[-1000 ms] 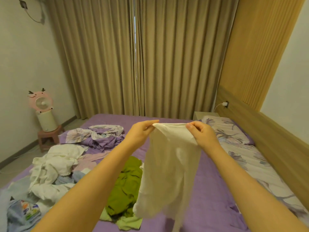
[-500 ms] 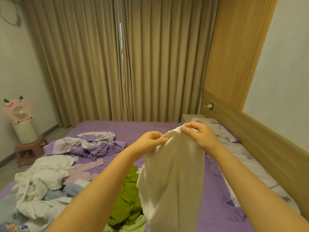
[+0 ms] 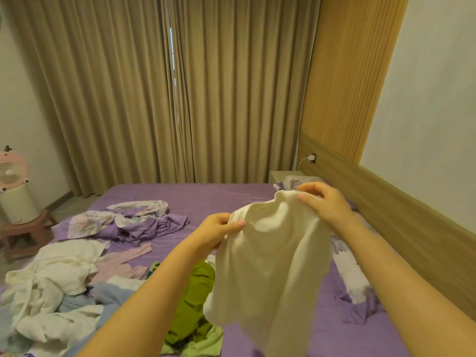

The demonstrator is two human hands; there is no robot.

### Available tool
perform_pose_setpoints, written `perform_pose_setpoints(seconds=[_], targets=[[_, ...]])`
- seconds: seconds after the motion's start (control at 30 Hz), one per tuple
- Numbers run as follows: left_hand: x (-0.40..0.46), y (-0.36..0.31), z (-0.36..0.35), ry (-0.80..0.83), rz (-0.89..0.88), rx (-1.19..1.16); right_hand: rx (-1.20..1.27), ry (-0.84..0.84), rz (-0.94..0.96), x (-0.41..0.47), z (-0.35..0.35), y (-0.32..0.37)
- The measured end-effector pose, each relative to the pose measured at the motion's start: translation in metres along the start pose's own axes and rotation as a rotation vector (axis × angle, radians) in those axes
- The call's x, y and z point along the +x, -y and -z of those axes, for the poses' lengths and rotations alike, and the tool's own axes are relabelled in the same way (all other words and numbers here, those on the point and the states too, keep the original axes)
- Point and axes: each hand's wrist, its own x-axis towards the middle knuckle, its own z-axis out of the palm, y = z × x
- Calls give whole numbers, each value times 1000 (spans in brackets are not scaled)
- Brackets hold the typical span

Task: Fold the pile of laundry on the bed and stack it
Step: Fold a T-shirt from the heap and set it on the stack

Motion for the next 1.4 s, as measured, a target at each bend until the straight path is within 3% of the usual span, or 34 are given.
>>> perform_pose_setpoints(seconds=[0.17,0.4,0.53,0.67,0.77,1.0,1.13,1.4], targets=[[18,-43,-33,-22,-95,-203,-77,355,-13,-20,-37,9],[17,-49,-32,-71,-124,-326,-197,129,123,-9,-48,7],[10,-27,-27,11,-209,71,-180,122,116,-1,-48,1],[13,-19,-26,-114,-286,116,-235,253,86,6,-49,-3],[16,-18,-13,-190,-365,313,-341,368,-4,10,-34,-9],[25,-8,8,-275,-277,662,-422,577,-178,13,14,-21],[29,-5,7,-303,-245,710,-543,500,-141,13,28,-33],[28,-14,3,-356,-314,375,-272,189,-84,11,42,-52]])
